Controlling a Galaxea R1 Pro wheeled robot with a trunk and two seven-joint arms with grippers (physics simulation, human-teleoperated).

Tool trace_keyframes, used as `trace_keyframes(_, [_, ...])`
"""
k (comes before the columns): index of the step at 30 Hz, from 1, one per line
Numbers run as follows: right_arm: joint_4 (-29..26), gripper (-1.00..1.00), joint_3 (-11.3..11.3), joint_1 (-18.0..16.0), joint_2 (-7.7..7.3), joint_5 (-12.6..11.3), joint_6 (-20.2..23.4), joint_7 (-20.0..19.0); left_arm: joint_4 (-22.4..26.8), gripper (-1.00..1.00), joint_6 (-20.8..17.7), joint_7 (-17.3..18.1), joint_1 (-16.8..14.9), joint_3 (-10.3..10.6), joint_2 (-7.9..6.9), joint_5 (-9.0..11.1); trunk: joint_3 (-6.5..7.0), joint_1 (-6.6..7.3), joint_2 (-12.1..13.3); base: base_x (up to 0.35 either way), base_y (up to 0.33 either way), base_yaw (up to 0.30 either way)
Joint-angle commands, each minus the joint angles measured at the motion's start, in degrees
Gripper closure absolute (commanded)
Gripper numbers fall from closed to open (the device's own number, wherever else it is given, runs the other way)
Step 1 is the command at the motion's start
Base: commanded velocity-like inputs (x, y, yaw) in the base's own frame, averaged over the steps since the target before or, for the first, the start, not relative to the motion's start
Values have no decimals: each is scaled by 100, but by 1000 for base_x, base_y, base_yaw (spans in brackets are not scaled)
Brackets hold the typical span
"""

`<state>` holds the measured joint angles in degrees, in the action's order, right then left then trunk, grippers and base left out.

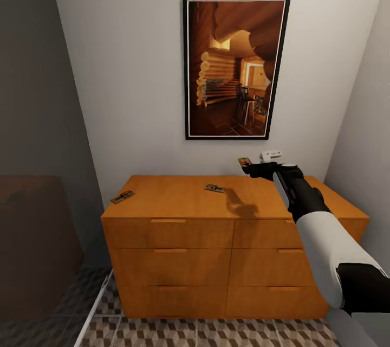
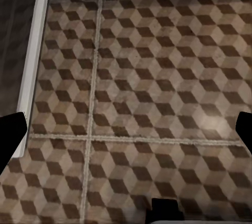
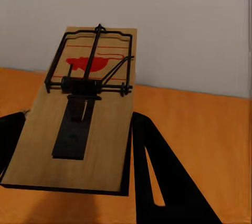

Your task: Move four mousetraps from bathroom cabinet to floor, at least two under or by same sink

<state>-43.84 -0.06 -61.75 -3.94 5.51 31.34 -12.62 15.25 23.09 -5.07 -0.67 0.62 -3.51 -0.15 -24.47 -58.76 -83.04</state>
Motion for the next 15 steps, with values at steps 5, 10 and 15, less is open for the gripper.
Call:
trace_keyframes(5, [-2, 100, -2, -3, -1, 38, 29, -39, -11, -100, 19, -20, -3, 8, 0, -2, -7, 3, -4, -316, 0, 0])
trace_keyframes(10, [38, 100, 1, -3, -1, 38, 24, -39, -13, -100, 20, -20, -3, 8, 0, -2, -7, 3, -4, -332, 0, 0])
trace_keyframes(15, [55, 100, -2, -3, -8, 38, 21, -39, -13, -100, 20, -20, -3, 8, 0, -2, -7, 3, -4, -335, 0, 0])
